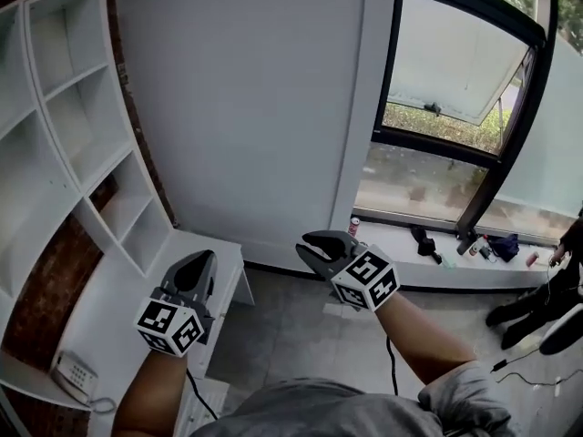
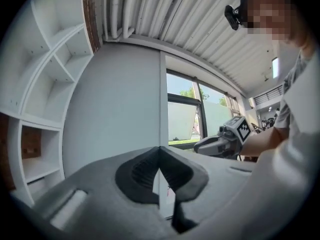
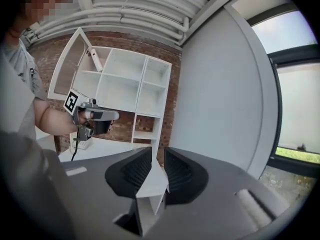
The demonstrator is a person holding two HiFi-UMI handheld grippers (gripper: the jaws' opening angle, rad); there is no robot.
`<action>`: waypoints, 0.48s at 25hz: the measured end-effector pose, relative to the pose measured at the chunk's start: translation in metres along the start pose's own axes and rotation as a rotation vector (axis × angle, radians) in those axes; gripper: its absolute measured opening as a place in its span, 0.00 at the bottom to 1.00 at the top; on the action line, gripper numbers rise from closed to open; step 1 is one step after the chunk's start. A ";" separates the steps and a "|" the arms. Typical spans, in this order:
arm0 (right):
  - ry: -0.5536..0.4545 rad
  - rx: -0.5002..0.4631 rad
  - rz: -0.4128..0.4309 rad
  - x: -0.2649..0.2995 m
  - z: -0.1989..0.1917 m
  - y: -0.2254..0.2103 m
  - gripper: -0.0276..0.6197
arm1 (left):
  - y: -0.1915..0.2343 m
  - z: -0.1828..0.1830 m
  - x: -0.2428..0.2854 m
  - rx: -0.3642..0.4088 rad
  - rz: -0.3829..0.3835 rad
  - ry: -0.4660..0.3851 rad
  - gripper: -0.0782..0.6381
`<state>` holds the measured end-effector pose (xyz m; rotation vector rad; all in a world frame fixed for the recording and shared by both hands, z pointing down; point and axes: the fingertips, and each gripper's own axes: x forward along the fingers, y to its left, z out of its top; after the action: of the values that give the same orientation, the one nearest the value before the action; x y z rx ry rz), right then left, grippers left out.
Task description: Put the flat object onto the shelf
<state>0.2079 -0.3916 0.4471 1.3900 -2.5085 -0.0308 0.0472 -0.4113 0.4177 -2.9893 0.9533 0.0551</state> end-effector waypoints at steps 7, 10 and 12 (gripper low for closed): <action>0.049 0.138 -0.079 -0.069 -0.088 -0.026 0.14 | -0.044 -0.071 0.030 -0.099 -0.003 0.067 0.11; 0.062 0.160 -0.070 -0.088 -0.116 -0.030 0.11 | -0.060 -0.096 0.032 -0.120 0.017 0.097 0.11; 0.061 0.178 -0.061 -0.095 -0.129 -0.032 0.09 | -0.068 -0.112 0.030 -0.144 0.038 0.112 0.11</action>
<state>0.3142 -0.3152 0.5450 1.5102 -2.4691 0.2243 0.1148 -0.3753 0.5276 -3.1347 1.0616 -0.0470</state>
